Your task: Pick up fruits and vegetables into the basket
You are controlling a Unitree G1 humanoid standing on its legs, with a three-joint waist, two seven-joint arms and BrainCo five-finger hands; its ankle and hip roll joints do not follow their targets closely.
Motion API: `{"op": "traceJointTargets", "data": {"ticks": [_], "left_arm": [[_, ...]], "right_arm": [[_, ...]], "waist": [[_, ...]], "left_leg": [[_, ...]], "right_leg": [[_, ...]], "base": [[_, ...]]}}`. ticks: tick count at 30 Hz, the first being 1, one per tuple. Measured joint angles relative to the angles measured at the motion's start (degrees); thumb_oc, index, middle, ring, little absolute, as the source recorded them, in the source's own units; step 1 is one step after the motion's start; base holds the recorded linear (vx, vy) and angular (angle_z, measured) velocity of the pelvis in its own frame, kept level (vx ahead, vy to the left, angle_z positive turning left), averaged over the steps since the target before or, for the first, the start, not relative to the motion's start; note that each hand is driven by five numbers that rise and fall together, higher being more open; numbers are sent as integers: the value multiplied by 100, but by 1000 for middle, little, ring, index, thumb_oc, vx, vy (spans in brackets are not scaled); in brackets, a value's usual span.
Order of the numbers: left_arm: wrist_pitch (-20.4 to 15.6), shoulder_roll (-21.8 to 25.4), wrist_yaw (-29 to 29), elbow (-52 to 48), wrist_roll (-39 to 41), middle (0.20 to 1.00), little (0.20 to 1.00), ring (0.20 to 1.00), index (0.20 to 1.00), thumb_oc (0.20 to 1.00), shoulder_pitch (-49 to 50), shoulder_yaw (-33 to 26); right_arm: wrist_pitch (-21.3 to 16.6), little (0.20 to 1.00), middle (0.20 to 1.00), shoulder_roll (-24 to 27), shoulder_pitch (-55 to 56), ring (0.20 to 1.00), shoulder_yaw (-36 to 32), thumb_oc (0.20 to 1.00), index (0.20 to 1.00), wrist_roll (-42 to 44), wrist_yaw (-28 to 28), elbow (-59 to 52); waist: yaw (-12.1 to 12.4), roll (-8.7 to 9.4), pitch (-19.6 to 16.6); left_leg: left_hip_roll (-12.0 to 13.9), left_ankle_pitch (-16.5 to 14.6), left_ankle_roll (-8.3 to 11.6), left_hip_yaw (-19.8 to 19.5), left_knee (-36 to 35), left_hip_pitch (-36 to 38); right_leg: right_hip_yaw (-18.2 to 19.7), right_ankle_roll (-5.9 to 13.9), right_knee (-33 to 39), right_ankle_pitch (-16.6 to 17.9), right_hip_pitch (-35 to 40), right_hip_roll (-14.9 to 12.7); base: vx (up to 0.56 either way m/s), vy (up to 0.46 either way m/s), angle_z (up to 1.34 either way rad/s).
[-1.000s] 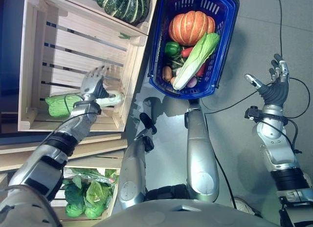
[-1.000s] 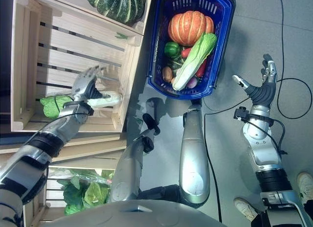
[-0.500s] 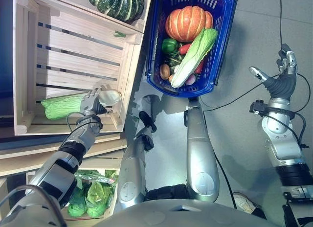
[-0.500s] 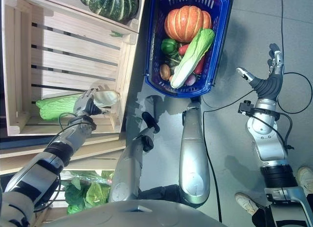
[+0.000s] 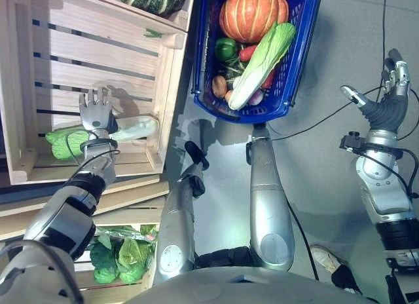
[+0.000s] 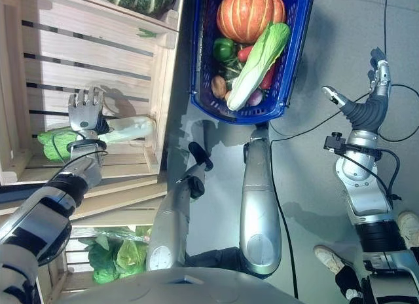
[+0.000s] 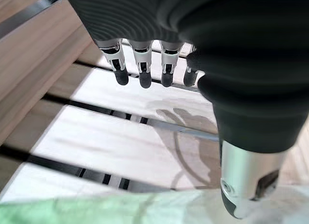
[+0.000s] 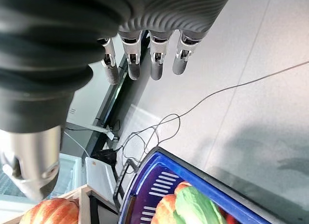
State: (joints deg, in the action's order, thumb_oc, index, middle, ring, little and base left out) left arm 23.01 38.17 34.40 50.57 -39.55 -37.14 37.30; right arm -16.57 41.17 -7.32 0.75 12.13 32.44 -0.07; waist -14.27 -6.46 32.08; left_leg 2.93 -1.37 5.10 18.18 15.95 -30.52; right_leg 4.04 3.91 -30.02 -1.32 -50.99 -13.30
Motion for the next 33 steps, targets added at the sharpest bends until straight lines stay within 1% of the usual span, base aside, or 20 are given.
{"op": "traceJointTargets", "data": {"ticks": [3, 7, 9, 10, 13, 17, 24, 25, 26, 30, 33], "left_arm": [[213, -3, -170, 77, -85, 1000, 1000, 1000, 1000, 1000, -31, 142], [228, -10, -373, 181, -11, 1000, 1000, 1000, 1000, 1000, -103, 278], [227, -15, -474, 212, 406, 1000, 1000, 1000, 1000, 1000, -110, 327], [226, -27, -562, 230, 764, 1000, 1000, 1000, 1000, 1000, -110, 323], [151, -191, -771, 593, 1571, 1000, 1000, 1000, 1000, 1000, -111, 221], [8, -434, -750, 904, 1712, 1000, 1000, 1000, 1000, 1000, -114, 50], [-124, -643, -853, 1093, 1938, 1000, 1000, 1000, 1000, 1000, -113, 49], [-131, -653, -801, 1091, 1942, 1000, 1000, 1000, 1000, 1000, -115, 43], [-175, -682, -746, 1091, 2038, 1000, 1000, 1000, 1000, 1000, -117, -28], [-350, -739, -741, 1093, 2284, 1000, 1000, 1000, 1000, 1000, -125, -379], [-459, -743, -788, 1106, 2397, 1000, 1000, 1000, 1000, 1000, -124, -513]], "right_arm": [[-88, 1000, 1000, 2, -34, 1000, 26, 1000, 1000, 8, 13, -4], [-108, 1000, 1000, 1, -48, 1000, 28, 1000, 1000, 10, 67, -3], [-146, 1000, 1000, 1, -60, 1000, 28, 1000, 1000, 10, 85, -3], [-172, 1000, 1000, -1, -59, 1000, 30, 1000, 1000, 10, 97, 1], [-204, 1000, 1000, -12, -58, 1000, 30, 1000, 1000, 6, 129, 0], [-202, 1000, 1000, 5, -125, 1000, 31, 1000, 1000, 6, 168, 5], [-192, 1000, 1000, 9, -288, 1000, 33, 1000, 1000, 6, 169, 3], [-190, 1000, 1000, 9, -289, 1000, 26, 1000, 1000, 7, 173, 7], [-186, 1000, 1000, 7, -291, 1000, 38, 1000, 1000, 7, 174, 9], [-185, 1000, 1000, 6, -369, 1000, 73, 1000, 1000, 7, 176, 7], [-185, 1000, 1000, 6, -372, 1000, 77, 1000, 1000, 7, 177, 6]], "waist": [[-7, 0, 0], [5, 0, 0], [-5, -1, -1], [-6, -1, -1], [-8, -28, -18], [6, -150, -96], [-10, -150, -96], [-1, -150, -96], [11, -150, -96], [14, -150, -96], [20, -150, -96]], "left_leg": [[0, -2, 2, 9, 7, -107], [12, -27, 7, 0, 75, -184], [13, -33, 4, 2, 90, -198], [15, -33, 4, 2, 103, -208], [91, -94, 21, -5, 233, -299], [133, -123, 45, -6, 275, -408], [134, -129, 51, -55, 297, -494], [134, -129, 51, -59, 306, -507], [137, -137, 52, -73, 331, -512], [141, -154, 55, -89, 378, -514], [155, -154, 54, -96, 392, -514]], "right_leg": [[13, 0, -1, 0, -112, 7], [23, -1, -24, 1, -181, 14], [30, 6, -14, -2, -187, 13], [33, 10, -17, -4, -195, 14], [19, 11, -14, -4, -223, 46], [33, -4, -24, 7, -332, 102], [20, -4, -27, 5, -393, 111], [19, -5, -34, 7, -403, 110], [21, -38, -81, 24, -405, 109], [21, -35, -93, 22, -396, 108], [11, -12, -95, 8, -384, 108]], "base": [[0, 0, 0], [0, 0, 0], [-4, -15, 0], [-7, -34, -2], [-2, -16, -5], [-1, 7, -6], [-3, -1, 0], [0, 0, 0], [0, 0, 0], [0, 0, 0], [0, 0, 0]]}}
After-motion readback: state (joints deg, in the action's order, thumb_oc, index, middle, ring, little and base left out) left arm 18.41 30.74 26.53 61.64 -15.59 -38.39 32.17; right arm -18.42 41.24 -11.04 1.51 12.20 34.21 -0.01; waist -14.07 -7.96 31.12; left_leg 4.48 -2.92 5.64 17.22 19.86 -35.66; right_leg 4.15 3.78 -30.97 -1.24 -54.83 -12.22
